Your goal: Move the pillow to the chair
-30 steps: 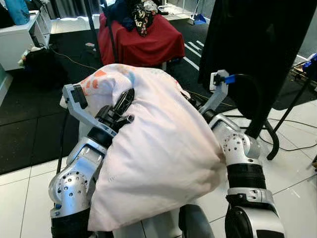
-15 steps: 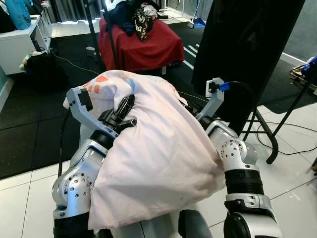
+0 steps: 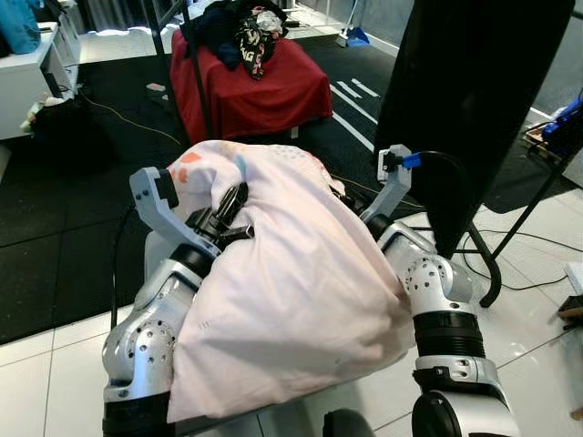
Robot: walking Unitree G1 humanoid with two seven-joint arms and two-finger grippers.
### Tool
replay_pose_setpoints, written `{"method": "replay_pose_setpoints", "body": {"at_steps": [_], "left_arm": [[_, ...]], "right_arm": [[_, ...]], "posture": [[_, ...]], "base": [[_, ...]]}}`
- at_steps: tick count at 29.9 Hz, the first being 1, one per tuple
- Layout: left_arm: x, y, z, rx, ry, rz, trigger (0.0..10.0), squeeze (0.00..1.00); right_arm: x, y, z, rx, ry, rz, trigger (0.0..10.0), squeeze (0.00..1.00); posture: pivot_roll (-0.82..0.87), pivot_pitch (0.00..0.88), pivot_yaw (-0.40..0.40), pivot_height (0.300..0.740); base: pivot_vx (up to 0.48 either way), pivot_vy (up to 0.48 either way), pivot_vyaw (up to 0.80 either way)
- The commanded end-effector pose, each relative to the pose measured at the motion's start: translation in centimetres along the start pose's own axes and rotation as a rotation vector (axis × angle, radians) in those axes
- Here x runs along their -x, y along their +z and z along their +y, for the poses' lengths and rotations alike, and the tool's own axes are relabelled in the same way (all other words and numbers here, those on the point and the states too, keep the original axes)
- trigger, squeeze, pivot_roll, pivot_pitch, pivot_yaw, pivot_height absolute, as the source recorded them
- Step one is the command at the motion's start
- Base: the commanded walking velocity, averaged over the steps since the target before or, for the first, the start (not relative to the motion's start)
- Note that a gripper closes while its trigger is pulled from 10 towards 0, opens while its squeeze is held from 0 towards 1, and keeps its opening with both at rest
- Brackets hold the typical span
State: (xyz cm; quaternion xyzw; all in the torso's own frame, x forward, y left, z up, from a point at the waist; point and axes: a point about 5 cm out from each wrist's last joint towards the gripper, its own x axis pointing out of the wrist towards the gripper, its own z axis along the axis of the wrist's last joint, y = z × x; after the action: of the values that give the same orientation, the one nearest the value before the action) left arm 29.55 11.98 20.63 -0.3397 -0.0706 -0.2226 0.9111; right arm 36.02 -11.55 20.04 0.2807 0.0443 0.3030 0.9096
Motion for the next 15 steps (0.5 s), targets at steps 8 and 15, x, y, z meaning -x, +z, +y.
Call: {"method": "replay_pose_setpoints", "body": {"at_steps": [8, 15], "left_arm": [[-0.32, -1.81, -1.26, -0.011, -0.044, 0.077, 10.0, 0.00], [-0.20, -2.03, -1.38, -0.010, -0.039, 0.075, 10.0, 0.00]], "right_arm": [[-1.22, -0.58, 3.20, 0.023, 0.154, 0.024, 0.0, 0.00], [-1.20, -0.65, 3.32, 0.025, 0.160, 0.031, 0.0, 0.00]], "posture": [[-0.14, 0.000, -0.023, 0.686], [-0.14, 0.000, -0.027, 0.706]], "base": [[0.000, 0.000, 0.00], [0.000, 0.000, 0.00]]}}
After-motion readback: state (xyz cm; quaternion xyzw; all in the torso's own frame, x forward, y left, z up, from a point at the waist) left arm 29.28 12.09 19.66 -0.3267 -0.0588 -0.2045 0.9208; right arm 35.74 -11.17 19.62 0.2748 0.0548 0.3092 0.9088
